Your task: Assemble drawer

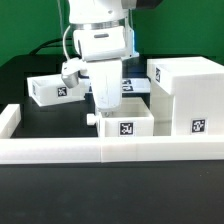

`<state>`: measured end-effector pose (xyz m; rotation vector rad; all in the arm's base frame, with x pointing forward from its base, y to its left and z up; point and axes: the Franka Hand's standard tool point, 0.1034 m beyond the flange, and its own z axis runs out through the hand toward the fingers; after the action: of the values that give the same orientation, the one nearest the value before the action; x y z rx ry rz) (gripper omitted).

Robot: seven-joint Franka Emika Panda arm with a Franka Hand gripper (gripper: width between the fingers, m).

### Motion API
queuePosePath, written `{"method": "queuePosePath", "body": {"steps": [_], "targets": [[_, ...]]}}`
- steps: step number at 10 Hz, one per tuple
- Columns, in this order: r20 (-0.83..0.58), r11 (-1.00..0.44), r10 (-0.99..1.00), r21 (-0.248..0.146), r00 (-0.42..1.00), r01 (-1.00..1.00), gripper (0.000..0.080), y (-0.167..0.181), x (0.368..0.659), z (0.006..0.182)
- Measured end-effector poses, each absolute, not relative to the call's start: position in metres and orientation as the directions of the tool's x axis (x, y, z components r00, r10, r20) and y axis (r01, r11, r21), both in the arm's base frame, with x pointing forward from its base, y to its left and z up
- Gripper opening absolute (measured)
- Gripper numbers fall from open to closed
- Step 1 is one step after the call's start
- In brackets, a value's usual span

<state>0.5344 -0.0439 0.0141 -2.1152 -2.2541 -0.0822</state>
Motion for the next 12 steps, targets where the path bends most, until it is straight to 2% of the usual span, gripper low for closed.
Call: {"method": "queuePosePath", "body": {"steps": [7,12], "targets": [[0.073,0.114,0.991,0.018,-0.115,0.993,0.0042,-0.019,0.546,0.015],[0.078,0.067,0.995,0.007,-0.067,0.998,0.0042,-0.013,0.544,0.012]]}}
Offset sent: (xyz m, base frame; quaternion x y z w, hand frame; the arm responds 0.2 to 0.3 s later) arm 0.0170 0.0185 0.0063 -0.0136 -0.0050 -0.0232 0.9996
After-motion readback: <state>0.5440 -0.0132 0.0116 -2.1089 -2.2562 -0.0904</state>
